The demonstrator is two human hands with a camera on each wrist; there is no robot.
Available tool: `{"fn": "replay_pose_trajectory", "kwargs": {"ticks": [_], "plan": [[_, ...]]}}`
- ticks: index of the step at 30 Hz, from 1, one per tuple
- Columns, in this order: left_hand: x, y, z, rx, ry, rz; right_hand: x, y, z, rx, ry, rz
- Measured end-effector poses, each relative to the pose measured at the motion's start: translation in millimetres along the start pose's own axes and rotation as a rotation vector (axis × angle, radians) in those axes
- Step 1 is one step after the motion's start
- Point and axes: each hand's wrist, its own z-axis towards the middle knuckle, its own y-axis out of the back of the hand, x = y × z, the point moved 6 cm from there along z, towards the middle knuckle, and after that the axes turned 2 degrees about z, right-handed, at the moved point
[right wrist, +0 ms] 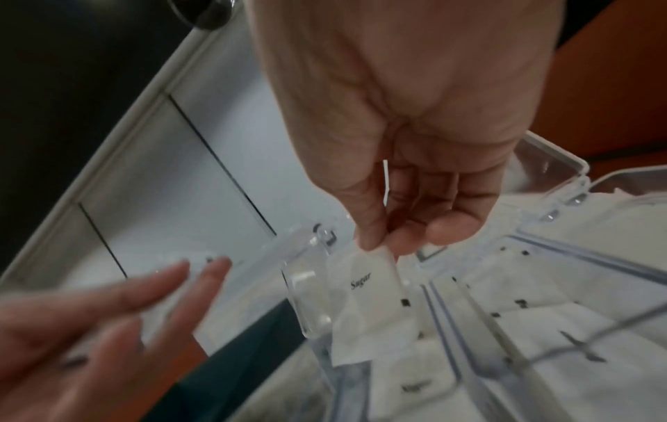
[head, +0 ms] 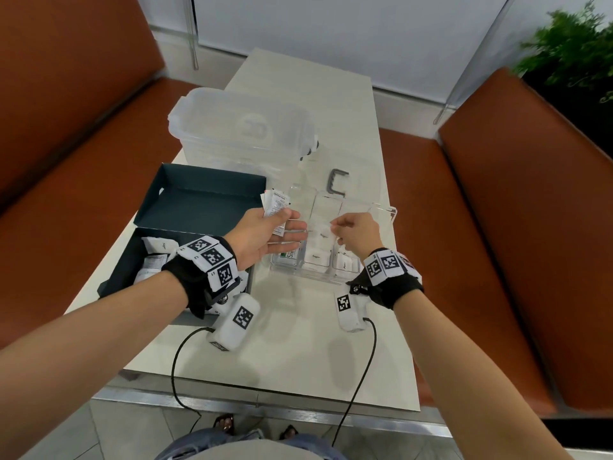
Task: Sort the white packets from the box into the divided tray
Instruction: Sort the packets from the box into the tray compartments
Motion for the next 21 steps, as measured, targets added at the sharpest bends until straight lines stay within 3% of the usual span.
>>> {"fn": "replay_pose_trajectory", "kwargs": {"ticks": [3,21], "plan": [[-0.3,-1.6,-0.8,-0.002,-0.001,0.004,-4.7,-12.1,0.2,0.018,0.025,-0.152],[-13.6,-3.8,1.0,0.0,-0.02,0.013,-2.5,-36.5,-4.0,0.143,0.153,-0.527]]}}
